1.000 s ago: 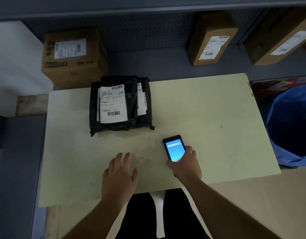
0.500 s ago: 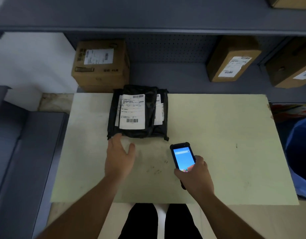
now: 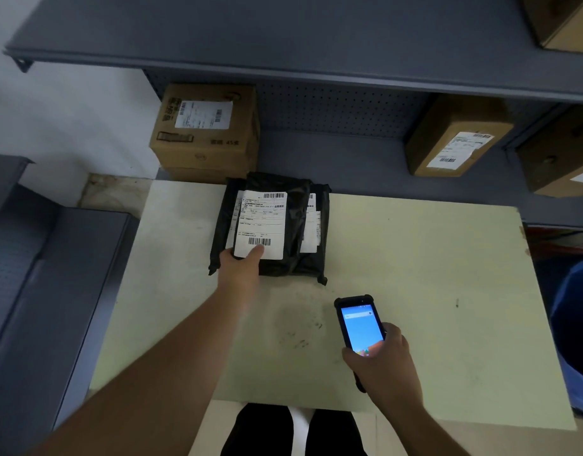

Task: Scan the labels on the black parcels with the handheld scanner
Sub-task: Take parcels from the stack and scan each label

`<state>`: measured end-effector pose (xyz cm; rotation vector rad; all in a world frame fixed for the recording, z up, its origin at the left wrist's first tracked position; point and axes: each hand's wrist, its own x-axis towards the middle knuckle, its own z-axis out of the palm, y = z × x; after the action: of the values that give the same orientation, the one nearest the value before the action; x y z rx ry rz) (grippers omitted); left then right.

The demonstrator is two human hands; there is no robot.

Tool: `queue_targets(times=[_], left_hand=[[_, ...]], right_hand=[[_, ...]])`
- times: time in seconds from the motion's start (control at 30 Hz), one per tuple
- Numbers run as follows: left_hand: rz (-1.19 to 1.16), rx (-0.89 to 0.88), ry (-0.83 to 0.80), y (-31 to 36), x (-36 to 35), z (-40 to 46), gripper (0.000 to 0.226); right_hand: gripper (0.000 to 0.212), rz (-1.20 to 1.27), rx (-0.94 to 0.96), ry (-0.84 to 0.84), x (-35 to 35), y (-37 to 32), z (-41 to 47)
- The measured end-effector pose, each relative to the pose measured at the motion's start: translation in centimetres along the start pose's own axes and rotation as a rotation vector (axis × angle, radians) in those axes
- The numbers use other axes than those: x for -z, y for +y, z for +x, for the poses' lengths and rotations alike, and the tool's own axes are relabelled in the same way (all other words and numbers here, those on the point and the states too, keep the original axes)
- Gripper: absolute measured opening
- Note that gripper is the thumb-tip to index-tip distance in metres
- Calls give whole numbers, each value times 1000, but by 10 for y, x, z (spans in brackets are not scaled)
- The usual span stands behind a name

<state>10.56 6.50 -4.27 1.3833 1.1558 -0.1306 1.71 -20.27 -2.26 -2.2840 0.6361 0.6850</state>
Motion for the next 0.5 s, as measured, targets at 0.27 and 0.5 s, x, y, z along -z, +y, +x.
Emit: queue_targets(times=[0.27,0.5], left_hand=[[299,-59,66,11,-10,-1,116],[474,-49,107,15,-21,1,103]], right_hand=[[65,3,-6,-22,-1,4,-8],[69,8,-20,-6,2,9,-10]])
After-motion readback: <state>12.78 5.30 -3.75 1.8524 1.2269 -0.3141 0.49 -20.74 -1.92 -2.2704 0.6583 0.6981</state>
